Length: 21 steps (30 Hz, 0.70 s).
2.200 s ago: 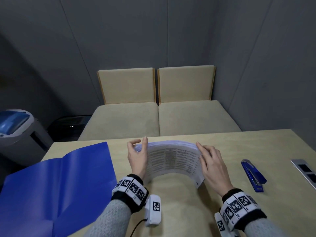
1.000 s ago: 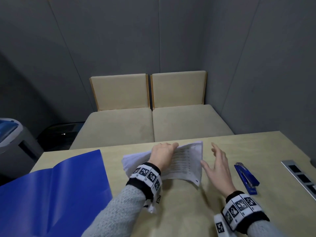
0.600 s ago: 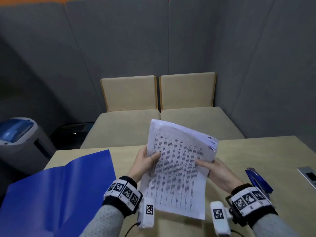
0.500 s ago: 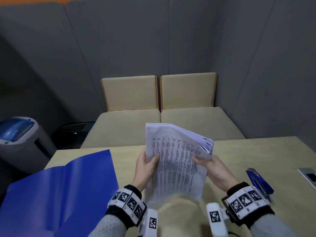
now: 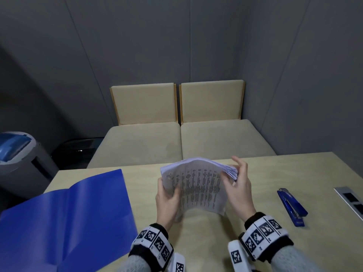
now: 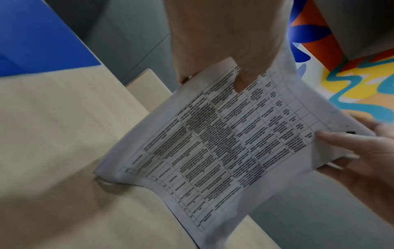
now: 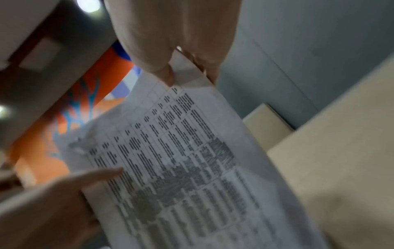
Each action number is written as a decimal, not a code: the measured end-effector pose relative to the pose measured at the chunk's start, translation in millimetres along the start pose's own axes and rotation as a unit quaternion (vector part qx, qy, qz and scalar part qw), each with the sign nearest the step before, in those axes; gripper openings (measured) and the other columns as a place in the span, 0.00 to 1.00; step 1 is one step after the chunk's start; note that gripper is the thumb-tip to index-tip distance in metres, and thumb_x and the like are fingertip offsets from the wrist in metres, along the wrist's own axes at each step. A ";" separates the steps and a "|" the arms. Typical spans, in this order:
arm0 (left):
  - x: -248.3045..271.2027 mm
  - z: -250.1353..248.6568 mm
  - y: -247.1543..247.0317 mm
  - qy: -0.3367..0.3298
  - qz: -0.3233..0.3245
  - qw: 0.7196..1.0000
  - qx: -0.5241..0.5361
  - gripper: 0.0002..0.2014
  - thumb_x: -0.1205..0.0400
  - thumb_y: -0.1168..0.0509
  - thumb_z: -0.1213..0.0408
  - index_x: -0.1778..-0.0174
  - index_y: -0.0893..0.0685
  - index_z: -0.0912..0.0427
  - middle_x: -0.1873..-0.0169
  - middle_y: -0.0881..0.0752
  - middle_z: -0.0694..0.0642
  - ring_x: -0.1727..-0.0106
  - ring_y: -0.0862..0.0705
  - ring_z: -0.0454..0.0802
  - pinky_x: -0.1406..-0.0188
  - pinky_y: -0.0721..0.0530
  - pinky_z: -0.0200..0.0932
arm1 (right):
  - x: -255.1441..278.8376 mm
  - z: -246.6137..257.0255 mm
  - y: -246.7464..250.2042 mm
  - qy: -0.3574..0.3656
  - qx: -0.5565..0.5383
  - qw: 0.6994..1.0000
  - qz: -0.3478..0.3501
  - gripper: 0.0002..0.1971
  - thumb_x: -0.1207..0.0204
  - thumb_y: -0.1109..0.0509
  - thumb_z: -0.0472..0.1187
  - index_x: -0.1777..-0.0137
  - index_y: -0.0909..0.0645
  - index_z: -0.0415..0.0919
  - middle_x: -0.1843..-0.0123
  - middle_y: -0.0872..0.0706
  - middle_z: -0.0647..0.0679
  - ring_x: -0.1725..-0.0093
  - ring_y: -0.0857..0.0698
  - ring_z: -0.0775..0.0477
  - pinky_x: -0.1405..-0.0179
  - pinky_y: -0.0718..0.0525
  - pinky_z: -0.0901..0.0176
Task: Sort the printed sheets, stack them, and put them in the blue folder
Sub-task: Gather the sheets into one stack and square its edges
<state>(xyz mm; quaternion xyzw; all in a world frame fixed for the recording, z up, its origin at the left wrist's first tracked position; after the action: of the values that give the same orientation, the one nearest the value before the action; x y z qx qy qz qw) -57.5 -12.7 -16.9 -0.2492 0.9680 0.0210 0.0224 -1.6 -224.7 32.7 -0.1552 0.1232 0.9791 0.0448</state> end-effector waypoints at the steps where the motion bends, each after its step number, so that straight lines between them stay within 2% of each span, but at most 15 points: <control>1: -1.1 -2.2 -0.3 -0.009 0.001 1.000 -0.009 0.17 0.20 0.31 0.66 0.45 0.25 0.39 0.52 0.12 0.40 0.46 0.14 0.39 0.44 0.14 0.51 | -1.6 5.3 0.2 0.060 0.063 0.996 0.005 0.28 0.22 0.33 0.32 0.27 0.35 0.55 0.44 0.23 0.52 0.49 0.19 0.60 0.52 0.19 0.63; 3: -2.3 -5.3 1.3 -0.026 -0.004 0.999 -0.037 0.17 0.20 0.31 0.66 0.47 0.27 0.38 0.52 0.13 0.40 0.46 0.14 0.39 0.46 0.14 0.48 | -1.7 11.6 -2.8 0.163 0.181 0.969 0.035 0.36 0.22 0.36 0.27 0.23 0.41 0.60 0.38 0.30 0.49 0.55 0.20 0.52 0.59 0.17 0.65; 4: -2.3 -6.9 2.3 -0.035 -0.007 0.998 -0.049 0.18 0.20 0.31 0.65 0.46 0.29 0.38 0.51 0.14 0.40 0.46 0.15 0.38 0.47 0.15 0.48 | -1.5 12.4 -4.0 0.190 0.219 0.956 0.051 0.40 0.24 0.36 0.23 0.23 0.42 0.64 0.35 0.32 0.48 0.57 0.20 0.50 0.59 0.16 0.63; 7: -2.4 -8.1 4.5 -0.058 0.001 0.996 -0.068 0.21 0.20 0.31 0.66 0.45 0.31 0.34 0.48 0.15 0.40 0.47 0.16 0.32 0.47 0.15 0.46 | -3.3 13.3 -4.7 0.220 0.285 0.930 0.065 0.49 0.32 0.37 0.16 0.22 0.41 0.66 0.29 0.37 0.44 0.61 0.20 0.50 0.58 0.12 0.60; 9: -3.3 -7.6 5.6 -0.065 0.006 0.994 -0.088 0.22 0.21 0.32 0.68 0.46 0.31 0.34 0.49 0.15 0.41 0.48 0.17 0.32 0.47 0.14 0.48 | -5.8 13.2 -5.2 0.230 0.295 0.925 0.068 0.48 0.35 0.36 0.15 0.22 0.38 0.59 0.30 0.36 0.42 0.60 0.18 0.48 0.59 0.10 0.55; 11: -5.0 -6.0 6.2 -0.073 0.006 0.992 -0.105 0.22 0.21 0.33 0.70 0.46 0.31 0.36 0.49 0.14 0.43 0.48 0.16 0.35 0.47 0.14 0.53 | -7.6 15.9 -6.4 0.226 0.281 0.930 0.067 0.44 0.34 0.35 0.16 0.22 0.35 0.52 0.31 0.34 0.41 0.55 0.17 0.47 0.54 0.10 0.56; 13: -6.4 -5.7 6.6 -0.078 0.009 0.990 -0.118 0.22 0.21 0.33 0.69 0.45 0.32 0.36 0.49 0.14 0.44 0.47 0.16 0.38 0.46 0.14 0.55 | -7.8 21.0 -6.3 0.216 0.256 0.940 0.070 0.38 0.31 0.36 0.18 0.23 0.32 0.49 0.32 0.32 0.41 0.53 0.18 0.51 0.48 0.16 0.64; 15: -7.8 -7.4 6.1 -0.082 0.012 0.988 -0.127 0.23 0.21 0.33 0.68 0.44 0.34 0.37 0.47 0.15 0.46 0.46 0.16 0.41 0.45 0.15 0.56 | -8.3 24.3 -5.1 0.204 0.240 0.946 0.072 0.33 0.28 0.37 0.21 0.24 0.29 0.45 0.33 0.30 0.42 0.53 0.20 0.54 0.47 0.20 0.70; 16: -8.3 -9.9 5.7 -0.089 0.012 0.987 -0.131 0.24 0.21 0.33 0.68 0.41 0.34 0.38 0.45 0.16 0.47 0.44 0.17 0.42 0.43 0.16 0.54 | -8.7 25.2 -4.5 0.199 0.236 0.948 0.072 0.31 0.27 0.37 0.21 0.26 0.28 0.44 0.34 0.29 0.42 0.54 0.20 0.54 0.48 0.20 0.72; 18: -9.1 -18.1 6.4 -0.121 0.001 0.981 -0.151 0.31 0.22 0.32 0.69 0.29 0.39 0.42 0.36 0.22 0.46 0.38 0.22 0.39 0.38 0.22 0.41 | -9.6 25.0 -4.2 0.195 0.236 0.950 0.070 0.29 0.27 0.38 0.20 0.28 0.26 0.42 0.36 0.28 0.43 0.54 0.20 0.53 0.47 0.22 0.74; 20: -11.0 -30.2 7.7 -0.166 -0.019 0.970 -0.178 0.39 0.23 0.30 0.71 0.22 0.45 0.47 0.33 0.31 0.45 0.37 0.31 0.30 0.42 0.28 0.29 | -10.7 24.6 -4.8 0.192 0.232 0.951 0.068 0.29 0.28 0.38 0.19 0.28 0.26 0.41 0.37 0.27 0.44 0.53 0.20 0.54 0.46 0.22 0.73; 21: -12.2 -37.1 7.8 -0.195 -0.024 0.960 -0.198 0.41 0.23 0.30 0.72 0.21 0.47 0.48 0.33 0.33 0.47 0.41 0.31 0.27 0.48 0.27 0.27 | -11.0 24.1 -5.2 0.191 0.231 0.952 0.068 0.31 0.28 0.38 0.19 0.27 0.27 0.42 0.37 0.27 0.44 0.52 0.21 0.55 0.45 0.21 0.71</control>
<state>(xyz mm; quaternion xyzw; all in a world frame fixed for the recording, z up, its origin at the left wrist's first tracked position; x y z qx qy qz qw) -51.8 -1.9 21.1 -0.2626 0.9152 0.2598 0.1611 2.5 -214.1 57.2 -0.3156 0.3629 0.8767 -0.0120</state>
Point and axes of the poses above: each hand's wrist, its own x-axis away from the middle knuckle, its own y-axis out of the back of the hand, z = x × y, the point moved 5 cm from there along -x, towards the middle knuckle
